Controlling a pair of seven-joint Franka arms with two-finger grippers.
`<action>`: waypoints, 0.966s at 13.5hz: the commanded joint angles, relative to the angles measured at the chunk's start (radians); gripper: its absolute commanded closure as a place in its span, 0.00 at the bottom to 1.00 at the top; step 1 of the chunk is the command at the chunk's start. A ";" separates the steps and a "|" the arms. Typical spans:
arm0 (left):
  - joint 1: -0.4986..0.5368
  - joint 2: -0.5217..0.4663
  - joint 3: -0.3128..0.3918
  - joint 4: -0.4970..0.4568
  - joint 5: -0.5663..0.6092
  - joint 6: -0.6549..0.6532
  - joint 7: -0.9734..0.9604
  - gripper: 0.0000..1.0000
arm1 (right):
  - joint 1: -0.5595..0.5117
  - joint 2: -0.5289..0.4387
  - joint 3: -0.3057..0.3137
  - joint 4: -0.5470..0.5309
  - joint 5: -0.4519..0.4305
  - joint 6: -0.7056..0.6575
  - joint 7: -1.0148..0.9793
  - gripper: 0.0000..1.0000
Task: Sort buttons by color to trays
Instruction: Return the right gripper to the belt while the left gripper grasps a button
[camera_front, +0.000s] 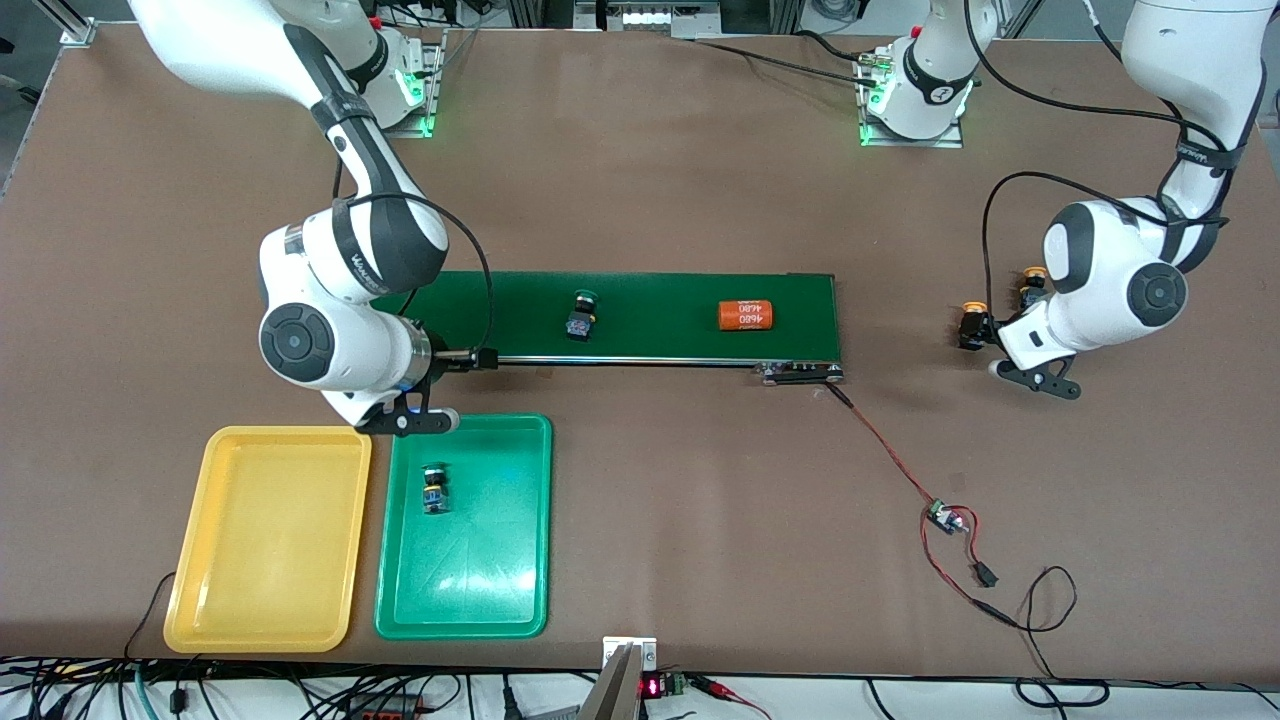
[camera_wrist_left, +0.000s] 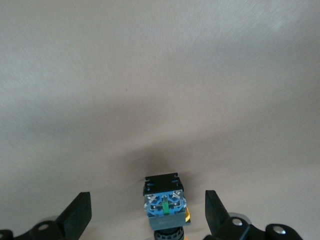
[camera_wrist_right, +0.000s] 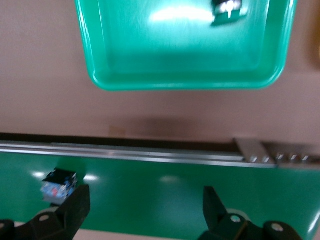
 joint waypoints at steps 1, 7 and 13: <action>0.005 -0.007 -0.001 -0.057 -0.028 0.032 -0.038 0.00 | -0.003 -0.117 0.031 -0.189 0.029 0.086 0.040 0.00; -0.004 -0.011 -0.003 -0.109 -0.028 0.032 -0.107 0.22 | 0.015 -0.188 0.135 -0.414 -0.134 0.361 0.239 0.00; -0.032 -0.070 -0.014 -0.107 -0.028 -0.008 -0.109 1.00 | 0.015 -0.190 0.187 -0.415 -0.242 0.419 0.459 0.00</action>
